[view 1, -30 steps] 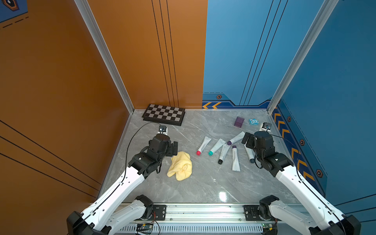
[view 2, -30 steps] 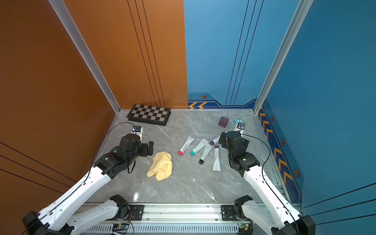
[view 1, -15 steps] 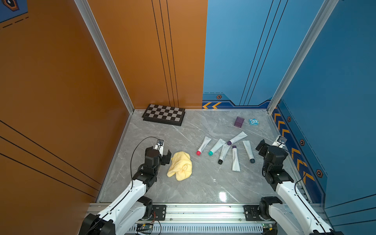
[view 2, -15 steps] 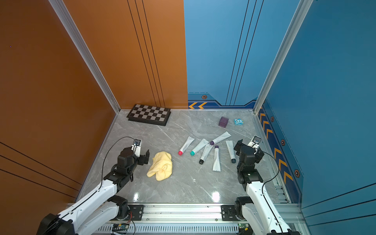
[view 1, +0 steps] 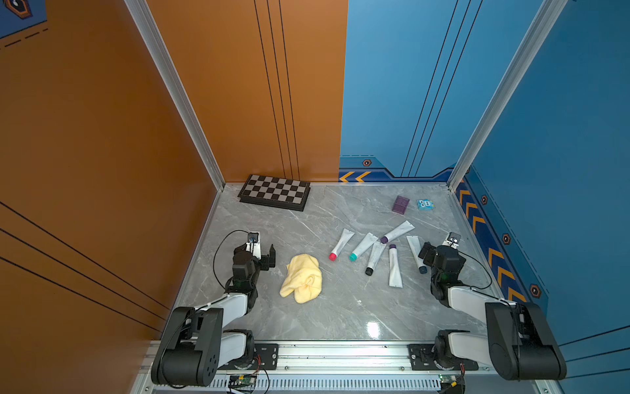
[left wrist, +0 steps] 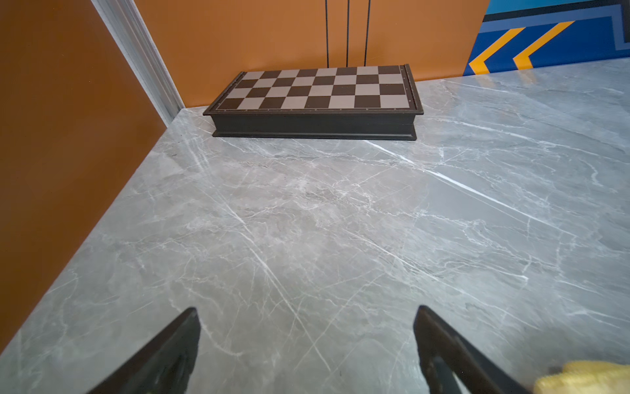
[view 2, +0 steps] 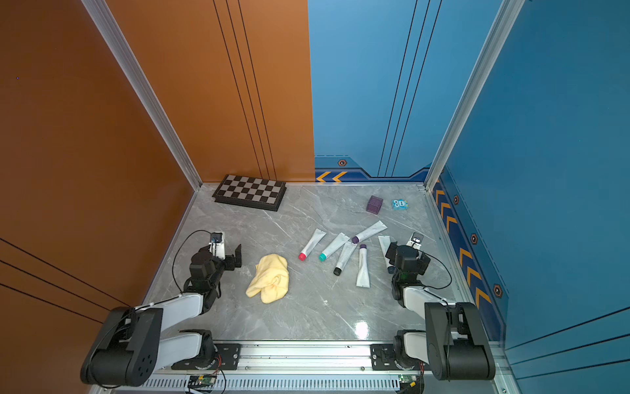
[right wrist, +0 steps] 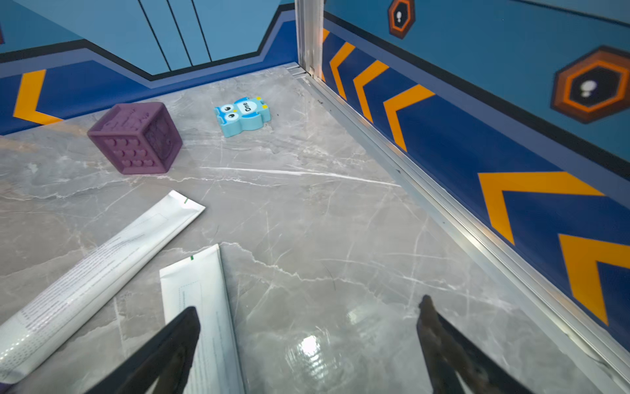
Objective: Wipe the surface of the toothpaste tube
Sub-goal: Reset both arms
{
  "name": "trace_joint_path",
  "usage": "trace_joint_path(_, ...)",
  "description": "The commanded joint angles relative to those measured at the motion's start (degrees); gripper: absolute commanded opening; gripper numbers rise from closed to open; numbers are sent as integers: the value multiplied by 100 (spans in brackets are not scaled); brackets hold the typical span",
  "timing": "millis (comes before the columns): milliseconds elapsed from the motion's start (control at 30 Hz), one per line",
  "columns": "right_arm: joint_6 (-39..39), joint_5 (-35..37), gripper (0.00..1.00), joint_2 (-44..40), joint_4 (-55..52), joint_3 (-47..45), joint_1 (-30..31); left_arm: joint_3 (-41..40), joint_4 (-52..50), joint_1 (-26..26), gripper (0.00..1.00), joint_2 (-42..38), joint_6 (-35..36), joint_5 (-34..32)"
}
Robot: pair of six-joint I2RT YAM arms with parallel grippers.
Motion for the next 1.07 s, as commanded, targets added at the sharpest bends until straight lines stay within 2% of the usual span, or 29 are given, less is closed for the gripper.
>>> trace_joint_path(0, -366, -473, 100, 496, 1163, 83, 13, 208, 1116, 72, 98, 929, -114, 346)
trace_joint_path(33, -476, -574, 100, 590, 1069, 149, 79, 331, 1149, 83, 98, 1161, -132, 347)
trace_joint_path(100, -656, -682, 100, 1116, 1530, 269, 166, 640, 935, 127, 98, 1329, -201, 273)
trace_joint_path(167, -719, -686, 100, 948, 624, 551, 221, 839, 390, 356, 98, 1264, -533, 232)
trace_joint_path(200, -744, -658, 100, 1075, 1121, 420, 237, 838, 392, 399, 98, 1261, -567, 271)
trace_joint_path(267, -744, -544, 100, 970, 704, 550, 284, 820, 393, 348, 98, 1251, -564, 157)
trace_joint_path(567, -774, -551, 100, 995, 791, 522, 302, 835, 390, 186, 98, 1260, -504, -249)
trace_joint_path(1033, -796, -534, 100, 1000, 791, 524, 320, 776, 399, 112, 99, 1202, -494, -518)
